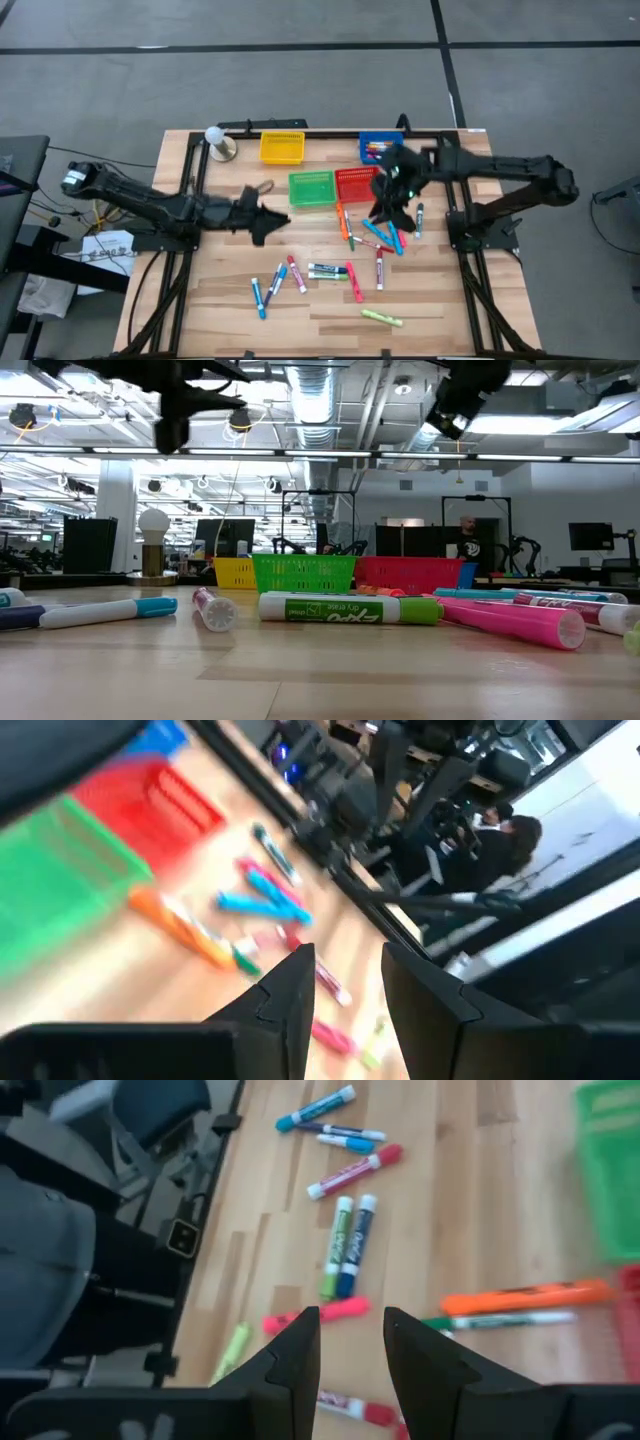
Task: Pick & Place Markers
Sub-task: Put the small blue highlighter pen into the blue bin
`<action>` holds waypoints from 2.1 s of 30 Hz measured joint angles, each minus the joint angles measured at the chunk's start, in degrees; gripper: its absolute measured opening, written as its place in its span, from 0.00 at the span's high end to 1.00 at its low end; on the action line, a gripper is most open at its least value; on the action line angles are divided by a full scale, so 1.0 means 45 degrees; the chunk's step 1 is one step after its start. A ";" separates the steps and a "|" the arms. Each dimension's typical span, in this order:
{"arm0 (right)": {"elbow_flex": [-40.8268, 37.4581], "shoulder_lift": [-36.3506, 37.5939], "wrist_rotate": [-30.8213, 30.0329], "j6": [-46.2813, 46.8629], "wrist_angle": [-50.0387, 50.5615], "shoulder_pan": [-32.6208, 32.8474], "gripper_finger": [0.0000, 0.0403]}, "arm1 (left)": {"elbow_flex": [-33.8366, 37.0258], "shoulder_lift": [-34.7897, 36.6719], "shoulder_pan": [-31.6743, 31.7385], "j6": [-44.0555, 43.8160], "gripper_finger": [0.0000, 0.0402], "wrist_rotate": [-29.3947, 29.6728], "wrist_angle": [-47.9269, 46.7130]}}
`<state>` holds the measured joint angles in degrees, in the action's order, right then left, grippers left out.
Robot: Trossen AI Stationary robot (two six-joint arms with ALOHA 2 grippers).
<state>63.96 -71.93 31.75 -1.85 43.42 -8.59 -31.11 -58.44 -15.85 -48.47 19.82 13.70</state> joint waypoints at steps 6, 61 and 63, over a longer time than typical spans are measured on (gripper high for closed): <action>-0.2603 0.1196 -0.1896 0.2474 -0.3379 0.1996 0.75 | -0.0038 -0.1450 -0.2174 -0.3467 0.71 0.0761 0.0008; -0.8265 0.9157 -0.4139 0.4324 -0.7853 0.1543 0.75 | -0.5640 -0.7407 -0.2961 -1.2734 0.87 -0.3534 -0.9251; -0.8265 0.9152 -0.4139 0.4324 -0.7854 0.1543 0.75 | -0.5800 -0.7751 -0.2961 -1.2735 0.87 -0.3755 -0.9196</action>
<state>26.76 -30.74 13.13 17.61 8.08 -1.65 -57.21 -93.32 -29.17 -105.78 2.93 -27.68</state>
